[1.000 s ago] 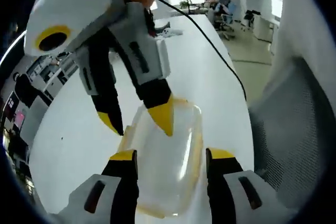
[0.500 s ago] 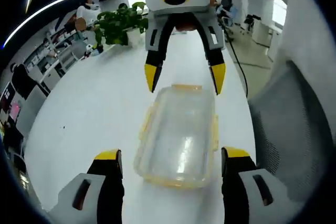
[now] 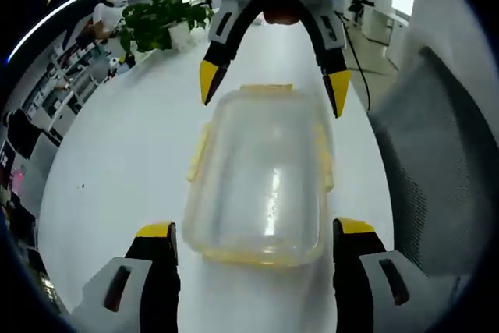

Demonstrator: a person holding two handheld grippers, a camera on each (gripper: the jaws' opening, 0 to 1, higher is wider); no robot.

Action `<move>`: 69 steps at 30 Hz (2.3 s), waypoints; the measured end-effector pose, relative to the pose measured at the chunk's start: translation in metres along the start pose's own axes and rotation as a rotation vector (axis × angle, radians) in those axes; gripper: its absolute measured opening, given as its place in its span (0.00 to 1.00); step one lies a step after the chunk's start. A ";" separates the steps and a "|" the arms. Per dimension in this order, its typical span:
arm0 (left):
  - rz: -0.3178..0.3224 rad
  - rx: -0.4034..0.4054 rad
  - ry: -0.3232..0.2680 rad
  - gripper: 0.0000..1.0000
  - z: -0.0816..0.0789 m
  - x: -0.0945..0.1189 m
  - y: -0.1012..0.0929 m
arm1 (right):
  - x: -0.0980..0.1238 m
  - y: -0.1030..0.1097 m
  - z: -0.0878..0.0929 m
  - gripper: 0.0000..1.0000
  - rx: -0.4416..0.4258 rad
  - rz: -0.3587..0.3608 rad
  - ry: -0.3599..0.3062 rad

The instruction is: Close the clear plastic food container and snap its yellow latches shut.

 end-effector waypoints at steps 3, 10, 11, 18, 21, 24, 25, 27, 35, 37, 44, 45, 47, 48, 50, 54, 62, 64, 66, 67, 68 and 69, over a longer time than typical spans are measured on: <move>-0.002 0.001 0.004 0.79 -0.001 -0.003 -0.001 | -0.002 -0.001 0.004 0.76 0.026 0.009 0.006; -0.022 0.002 -0.010 0.75 0.001 -0.003 0.000 | -0.002 -0.002 0.002 0.72 0.035 0.010 -0.017; -0.022 0.002 -0.011 0.75 0.001 -0.003 0.001 | -0.003 -0.001 0.002 0.72 0.035 0.010 -0.014; -0.020 0.001 0.014 0.75 0.019 0.010 -0.002 | -0.016 0.005 -0.017 0.72 0.047 0.007 -0.005; -0.022 0.005 0.030 0.75 0.032 0.019 -0.004 | -0.026 0.009 -0.031 0.72 0.053 0.001 -0.008; -0.024 0.009 0.039 0.75 0.048 0.029 -0.006 | -0.036 0.013 -0.044 0.72 0.057 -0.001 -0.009; -0.023 0.008 0.045 0.75 0.052 0.032 -0.006 | -0.039 0.015 -0.048 0.72 0.058 -0.003 -0.009; -0.022 0.010 0.053 0.75 0.063 0.040 -0.008 | -0.046 0.019 -0.059 0.72 0.060 -0.005 -0.011; -0.014 0.008 0.072 0.75 0.102 0.067 -0.012 | -0.072 0.035 -0.097 0.72 0.069 -0.010 0.001; -0.015 0.008 0.070 0.75 0.106 0.070 -0.014 | -0.075 0.037 -0.101 0.72 0.071 -0.006 0.011; -0.010 -0.007 0.066 0.75 0.106 0.068 -0.008 | -0.074 0.035 -0.100 0.72 0.062 0.003 0.015; -0.010 -0.009 0.066 0.75 0.106 0.068 -0.006 | -0.075 0.031 -0.100 0.72 0.059 0.006 0.016; -0.009 -0.015 0.068 0.75 0.105 0.066 0.000 | -0.076 0.025 -0.102 0.72 0.060 0.009 0.028; -0.009 -0.016 0.069 0.75 0.105 0.065 0.004 | -0.076 0.021 -0.102 0.72 0.059 0.010 0.034; -0.010 -0.013 0.066 0.75 0.106 0.063 0.013 | -0.076 0.012 -0.104 0.72 0.058 0.013 0.044; -0.007 -0.017 0.064 0.75 0.107 0.059 0.031 | -0.077 -0.006 -0.105 0.72 0.054 0.014 0.048; -0.005 -0.019 0.067 0.75 0.110 0.052 0.067 | -0.080 -0.041 -0.112 0.73 0.054 0.010 0.048; -0.006 -0.019 0.068 0.75 0.110 0.051 0.076 | -0.081 -0.051 -0.114 0.73 0.056 0.008 0.050; -0.006 -0.019 0.068 0.75 0.111 0.049 0.084 | -0.081 -0.060 -0.115 0.73 0.056 0.006 0.053; -0.006 -0.020 0.068 0.75 0.112 0.048 0.089 | -0.082 -0.064 -0.115 0.73 0.057 0.004 0.051; -0.005 -0.020 0.068 0.75 0.112 0.047 0.093 | -0.082 -0.069 -0.116 0.73 0.056 0.001 0.048; -0.005 -0.022 0.069 0.75 0.112 0.046 0.098 | -0.082 -0.072 -0.117 0.73 0.056 0.000 0.046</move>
Point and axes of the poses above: the point that each gripper's makers call its tool centre point, and the gripper's own axes: x roughly backward along the fingers, y roughly to its left, z roughly out of its underside, the point moved 4 cm from there along x, roughly backward along the fingers, and after that the axes turned 10 degrees about -x, right-handed, at the moved point
